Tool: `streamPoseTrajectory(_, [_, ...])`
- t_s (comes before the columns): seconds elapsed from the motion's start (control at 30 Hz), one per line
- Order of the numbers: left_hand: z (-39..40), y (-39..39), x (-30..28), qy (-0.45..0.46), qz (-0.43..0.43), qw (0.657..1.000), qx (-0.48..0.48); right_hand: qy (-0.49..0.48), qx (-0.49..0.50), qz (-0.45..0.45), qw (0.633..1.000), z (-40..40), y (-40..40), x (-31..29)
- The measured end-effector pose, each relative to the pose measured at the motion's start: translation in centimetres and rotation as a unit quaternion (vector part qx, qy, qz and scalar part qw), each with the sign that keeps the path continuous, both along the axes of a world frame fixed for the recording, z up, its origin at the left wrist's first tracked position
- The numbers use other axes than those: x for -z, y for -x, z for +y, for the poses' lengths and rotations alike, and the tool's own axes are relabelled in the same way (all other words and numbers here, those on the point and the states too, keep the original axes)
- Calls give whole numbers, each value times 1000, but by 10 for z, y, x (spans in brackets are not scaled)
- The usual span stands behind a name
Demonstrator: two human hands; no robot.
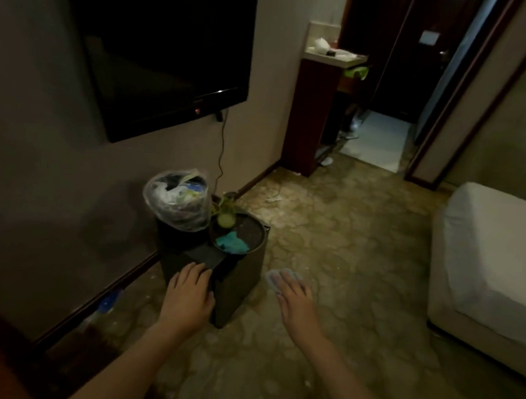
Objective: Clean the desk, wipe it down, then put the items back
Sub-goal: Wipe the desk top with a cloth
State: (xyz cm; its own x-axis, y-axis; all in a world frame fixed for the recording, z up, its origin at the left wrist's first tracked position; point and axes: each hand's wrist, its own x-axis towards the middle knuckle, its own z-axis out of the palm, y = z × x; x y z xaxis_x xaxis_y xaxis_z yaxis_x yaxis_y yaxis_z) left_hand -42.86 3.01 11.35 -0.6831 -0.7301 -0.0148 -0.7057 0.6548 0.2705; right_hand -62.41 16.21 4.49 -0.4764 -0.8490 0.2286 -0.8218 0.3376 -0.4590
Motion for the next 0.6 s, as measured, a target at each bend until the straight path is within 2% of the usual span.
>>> streamPoseTrajectory(0.33, [-21,123,23,1,-17,1000,6,5,-22,-47,999,-24,99,4])
streamPoseTrajectory(0.6, [-102,178,67,-35,-12,999,-36,-25,-61,-101,993,-101,155,27])
